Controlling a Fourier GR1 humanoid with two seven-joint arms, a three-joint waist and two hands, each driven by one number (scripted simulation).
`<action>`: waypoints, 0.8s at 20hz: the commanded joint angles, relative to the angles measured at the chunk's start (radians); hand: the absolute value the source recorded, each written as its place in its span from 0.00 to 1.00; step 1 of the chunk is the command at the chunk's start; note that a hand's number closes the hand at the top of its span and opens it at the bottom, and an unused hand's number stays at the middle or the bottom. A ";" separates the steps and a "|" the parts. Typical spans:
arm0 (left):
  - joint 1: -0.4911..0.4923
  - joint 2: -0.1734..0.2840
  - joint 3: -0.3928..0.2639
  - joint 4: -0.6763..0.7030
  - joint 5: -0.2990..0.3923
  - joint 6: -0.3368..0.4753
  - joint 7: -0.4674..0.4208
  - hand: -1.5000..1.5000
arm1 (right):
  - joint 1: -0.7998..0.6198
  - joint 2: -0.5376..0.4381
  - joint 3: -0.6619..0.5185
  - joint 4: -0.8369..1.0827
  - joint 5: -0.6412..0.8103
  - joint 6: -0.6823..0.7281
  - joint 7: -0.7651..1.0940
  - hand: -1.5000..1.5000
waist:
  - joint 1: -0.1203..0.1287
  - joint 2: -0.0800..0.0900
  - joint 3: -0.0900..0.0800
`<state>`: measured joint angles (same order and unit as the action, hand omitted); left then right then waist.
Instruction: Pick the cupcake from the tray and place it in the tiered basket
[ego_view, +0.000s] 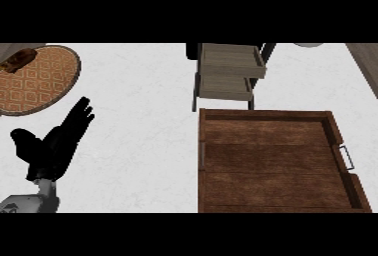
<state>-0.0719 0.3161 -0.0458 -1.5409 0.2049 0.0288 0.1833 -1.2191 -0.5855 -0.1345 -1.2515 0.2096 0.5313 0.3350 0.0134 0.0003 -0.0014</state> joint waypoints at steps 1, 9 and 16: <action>-0.038 -0.024 -0.014 -0.002 -0.014 0.014 0.036 0.50 | -0.151 0.066 0.054 0.095 0.038 -0.022 0.076 1.00 | 0.006 0.002 0.000; 0.020 -0.028 0.024 -0.015 -0.019 -0.021 -0.035 0.50 | -0.051 0.156 0.096 0.087 0.098 -0.073 0.105 1.00 | -0.003 0.000 0.001; 0.014 -0.010 0.049 -0.061 0.006 -0.051 0.048 0.50 | -0.047 0.167 0.115 0.181 0.194 -0.146 -0.020 1.00 | -0.001 0.000 0.001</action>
<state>-0.0734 0.3025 -0.0037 -1.5628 0.2035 -0.0105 0.1998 -1.2896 -0.4238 -0.0266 -1.0947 0.3613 0.4209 0.3666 0.0131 0.0017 -0.0008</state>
